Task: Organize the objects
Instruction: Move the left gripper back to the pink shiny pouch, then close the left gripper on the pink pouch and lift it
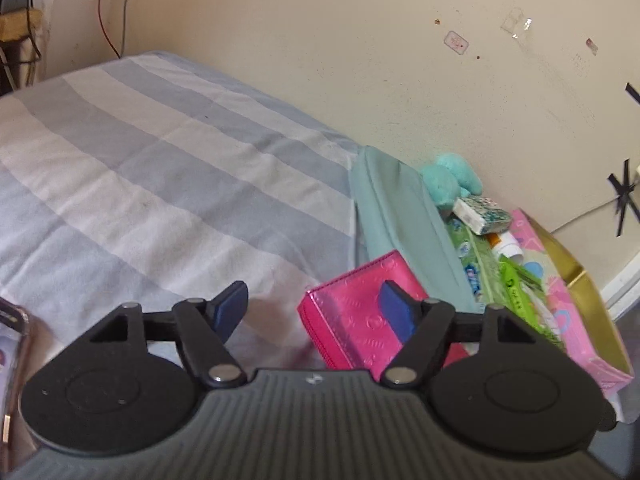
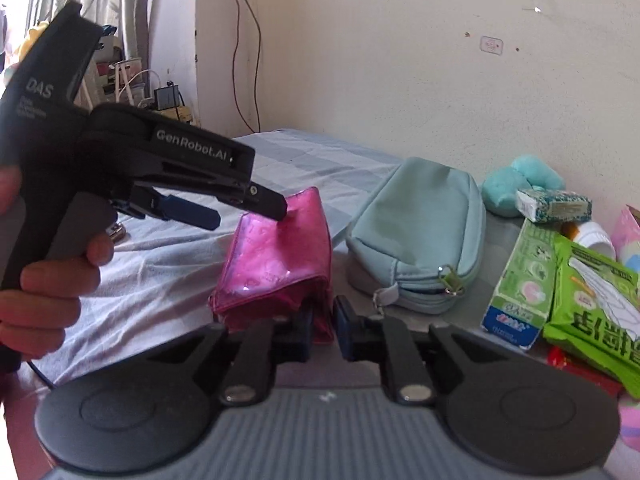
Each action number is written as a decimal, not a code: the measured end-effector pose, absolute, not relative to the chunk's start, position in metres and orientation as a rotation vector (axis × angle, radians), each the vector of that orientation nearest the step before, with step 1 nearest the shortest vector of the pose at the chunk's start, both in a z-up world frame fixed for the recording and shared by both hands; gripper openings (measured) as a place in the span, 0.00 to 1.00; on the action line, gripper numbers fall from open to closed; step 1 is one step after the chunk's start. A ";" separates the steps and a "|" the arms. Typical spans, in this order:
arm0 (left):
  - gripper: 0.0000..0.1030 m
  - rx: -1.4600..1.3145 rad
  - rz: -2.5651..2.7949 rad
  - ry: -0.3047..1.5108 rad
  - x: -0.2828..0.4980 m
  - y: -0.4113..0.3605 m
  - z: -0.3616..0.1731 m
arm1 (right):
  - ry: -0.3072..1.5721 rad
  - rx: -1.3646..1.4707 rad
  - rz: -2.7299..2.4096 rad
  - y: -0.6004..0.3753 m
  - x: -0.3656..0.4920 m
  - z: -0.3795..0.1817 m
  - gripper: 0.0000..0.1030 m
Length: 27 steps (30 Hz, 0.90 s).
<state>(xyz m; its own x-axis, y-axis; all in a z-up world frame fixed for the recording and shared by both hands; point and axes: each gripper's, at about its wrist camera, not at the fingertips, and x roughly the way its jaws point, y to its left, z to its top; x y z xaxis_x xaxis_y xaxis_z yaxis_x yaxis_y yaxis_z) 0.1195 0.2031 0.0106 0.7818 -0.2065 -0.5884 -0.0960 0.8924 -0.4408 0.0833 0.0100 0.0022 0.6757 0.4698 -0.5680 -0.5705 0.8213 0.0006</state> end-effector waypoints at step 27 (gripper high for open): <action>0.54 -0.205 -0.501 0.776 0.067 0.044 0.022 | 0.606 0.248 0.433 -0.194 0.028 0.012 0.29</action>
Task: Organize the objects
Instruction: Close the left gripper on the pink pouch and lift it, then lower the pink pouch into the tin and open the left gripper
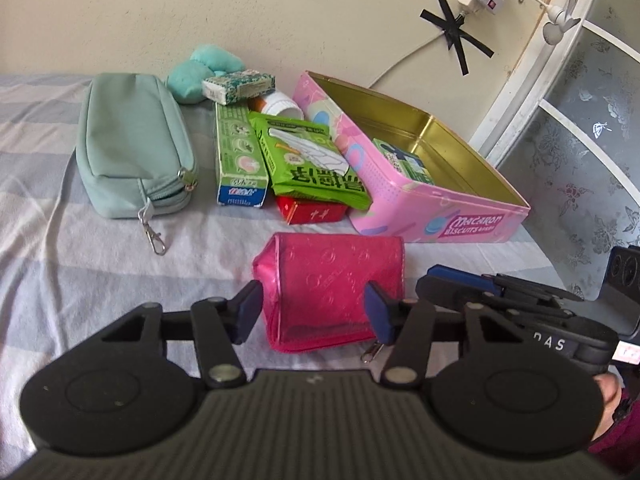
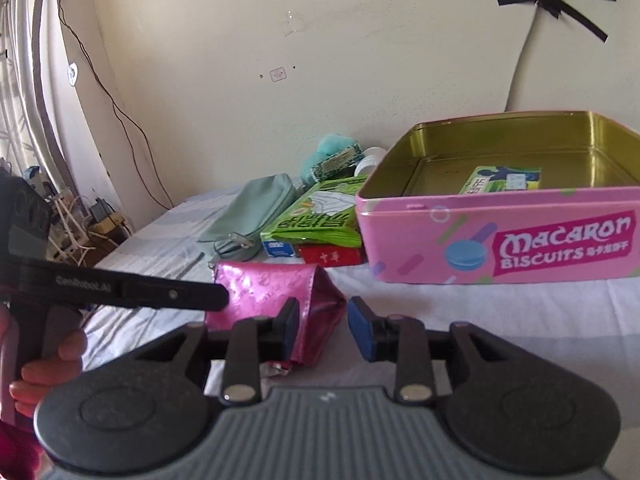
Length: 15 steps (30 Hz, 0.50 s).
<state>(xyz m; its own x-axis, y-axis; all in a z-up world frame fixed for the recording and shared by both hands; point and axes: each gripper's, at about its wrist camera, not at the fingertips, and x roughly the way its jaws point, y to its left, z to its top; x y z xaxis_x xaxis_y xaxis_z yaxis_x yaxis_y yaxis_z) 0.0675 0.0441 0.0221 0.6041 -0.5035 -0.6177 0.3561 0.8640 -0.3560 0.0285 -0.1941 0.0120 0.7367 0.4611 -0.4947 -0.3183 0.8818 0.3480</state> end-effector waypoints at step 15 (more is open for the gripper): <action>0.34 -0.031 -0.596 0.595 0.094 -0.059 0.083 | 0.342 0.187 0.294 -0.246 0.014 0.052 0.26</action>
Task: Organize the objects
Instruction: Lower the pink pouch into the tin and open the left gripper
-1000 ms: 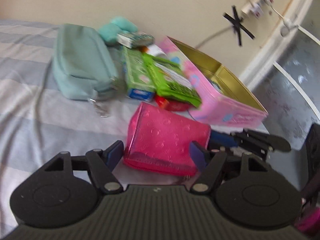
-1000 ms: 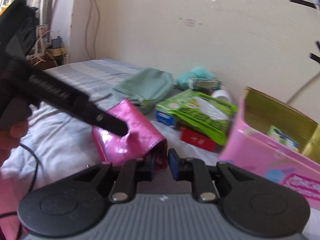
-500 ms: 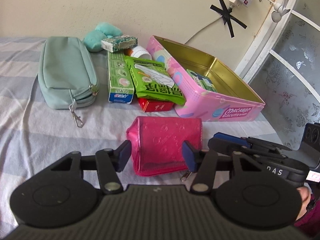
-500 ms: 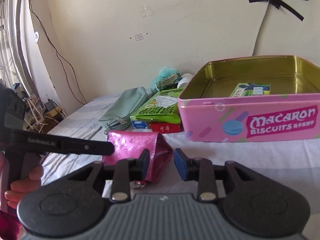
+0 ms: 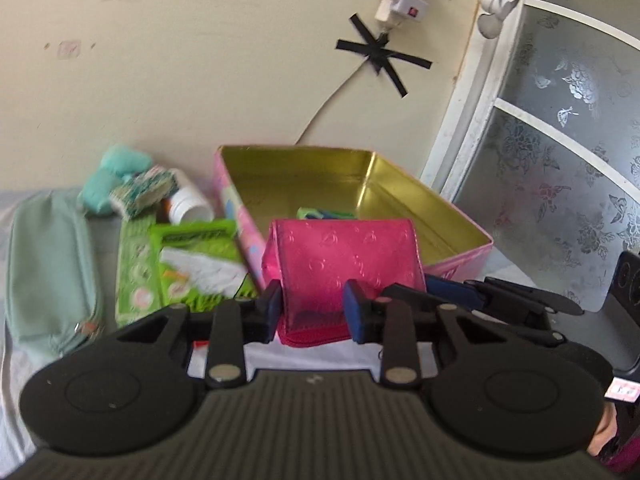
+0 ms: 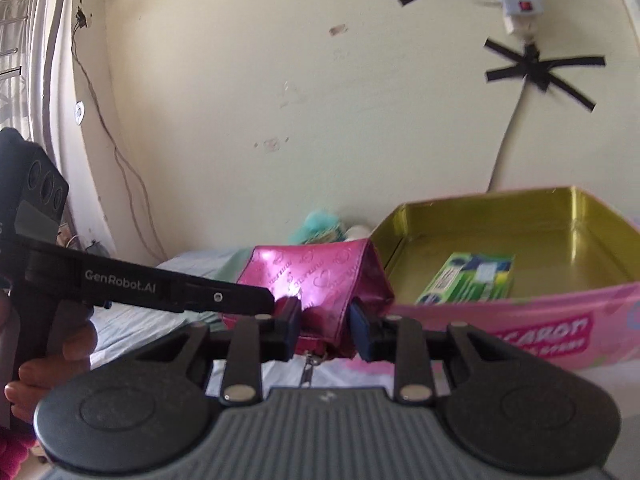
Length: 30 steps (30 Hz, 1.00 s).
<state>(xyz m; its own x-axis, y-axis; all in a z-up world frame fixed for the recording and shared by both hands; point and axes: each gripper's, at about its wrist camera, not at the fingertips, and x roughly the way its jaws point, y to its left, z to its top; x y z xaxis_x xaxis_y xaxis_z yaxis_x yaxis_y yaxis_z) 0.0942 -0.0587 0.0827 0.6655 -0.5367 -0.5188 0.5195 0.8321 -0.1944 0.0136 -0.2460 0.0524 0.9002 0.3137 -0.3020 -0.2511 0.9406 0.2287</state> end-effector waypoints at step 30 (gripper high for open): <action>0.46 0.173 -0.317 0.604 0.118 -0.134 0.061 | 0.273 0.331 -0.092 -0.351 0.030 0.027 0.42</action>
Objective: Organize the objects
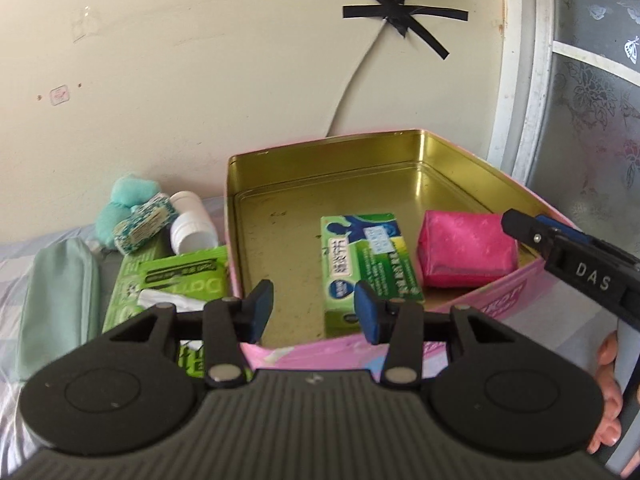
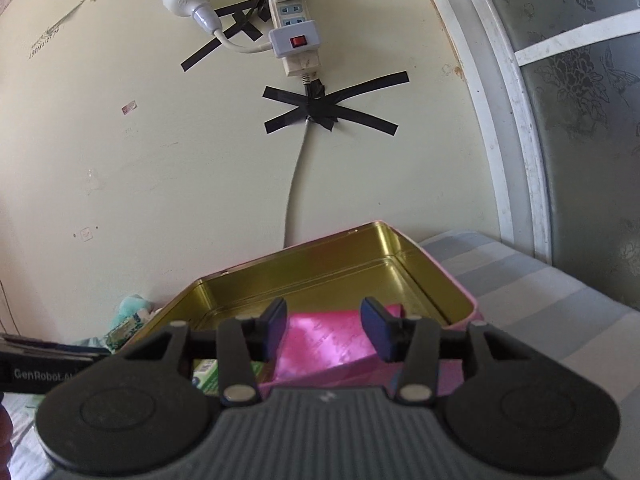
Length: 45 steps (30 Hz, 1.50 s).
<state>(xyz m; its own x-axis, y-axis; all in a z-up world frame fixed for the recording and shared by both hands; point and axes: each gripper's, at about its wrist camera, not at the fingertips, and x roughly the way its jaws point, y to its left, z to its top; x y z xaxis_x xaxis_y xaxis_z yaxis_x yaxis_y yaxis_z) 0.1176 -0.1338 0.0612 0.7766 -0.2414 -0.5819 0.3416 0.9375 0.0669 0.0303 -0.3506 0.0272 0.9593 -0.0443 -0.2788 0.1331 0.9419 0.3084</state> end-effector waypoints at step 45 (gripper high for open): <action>0.60 0.057 -0.093 0.559 0.084 -0.007 0.000 | 0.291 0.118 -0.003 -0.188 -0.017 0.017 0.53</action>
<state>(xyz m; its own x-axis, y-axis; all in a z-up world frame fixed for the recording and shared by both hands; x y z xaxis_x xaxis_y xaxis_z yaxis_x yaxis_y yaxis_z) 0.0835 -0.0072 0.0003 0.8437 -0.0723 -0.5320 0.1035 0.9942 0.0290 -0.0174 -0.1880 0.0174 0.9581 0.0144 -0.2859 0.0195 0.9931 0.1155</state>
